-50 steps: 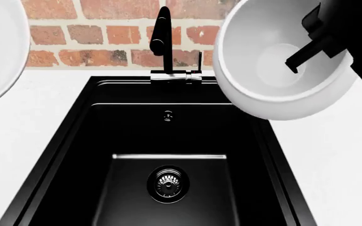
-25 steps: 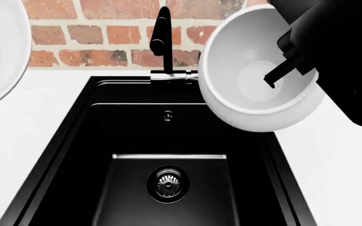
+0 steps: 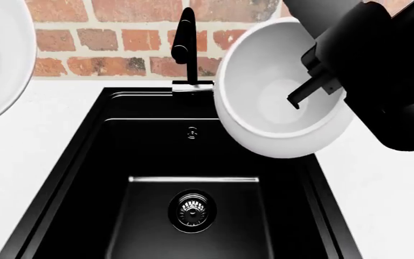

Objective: Stack the bowls in the sink.

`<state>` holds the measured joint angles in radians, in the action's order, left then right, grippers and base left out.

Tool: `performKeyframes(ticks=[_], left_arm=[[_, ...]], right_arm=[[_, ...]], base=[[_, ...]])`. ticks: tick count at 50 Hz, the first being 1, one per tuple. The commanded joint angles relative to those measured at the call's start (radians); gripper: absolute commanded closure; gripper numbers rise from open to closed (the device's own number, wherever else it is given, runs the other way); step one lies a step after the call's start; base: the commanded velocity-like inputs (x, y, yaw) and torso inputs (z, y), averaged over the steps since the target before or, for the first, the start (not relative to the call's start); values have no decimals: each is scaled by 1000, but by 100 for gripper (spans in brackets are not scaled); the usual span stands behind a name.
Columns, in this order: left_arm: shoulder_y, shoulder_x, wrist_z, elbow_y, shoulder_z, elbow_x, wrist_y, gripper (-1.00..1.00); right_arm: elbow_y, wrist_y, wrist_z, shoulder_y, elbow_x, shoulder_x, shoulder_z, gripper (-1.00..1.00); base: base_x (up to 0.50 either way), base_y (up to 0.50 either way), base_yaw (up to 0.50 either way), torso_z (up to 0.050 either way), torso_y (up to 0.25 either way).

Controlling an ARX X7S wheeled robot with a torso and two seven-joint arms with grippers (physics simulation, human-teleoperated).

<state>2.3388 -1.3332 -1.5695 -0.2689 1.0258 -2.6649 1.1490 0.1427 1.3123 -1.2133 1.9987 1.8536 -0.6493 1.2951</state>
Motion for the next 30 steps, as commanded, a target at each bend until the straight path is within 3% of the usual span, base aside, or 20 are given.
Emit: performKeyframes(ticks=[1,30], left_arm=[[17,-2,-1,2,-4,3,-2,100],[17,0,-1,2,1,2,-1,100]], right_arm=[[2,-14,19,-9,-25,11,-4,100],[20,-61,67,-83,-31,22,14,100]], base=[[0,0,0,0,0],[0,0,0,0,1]])
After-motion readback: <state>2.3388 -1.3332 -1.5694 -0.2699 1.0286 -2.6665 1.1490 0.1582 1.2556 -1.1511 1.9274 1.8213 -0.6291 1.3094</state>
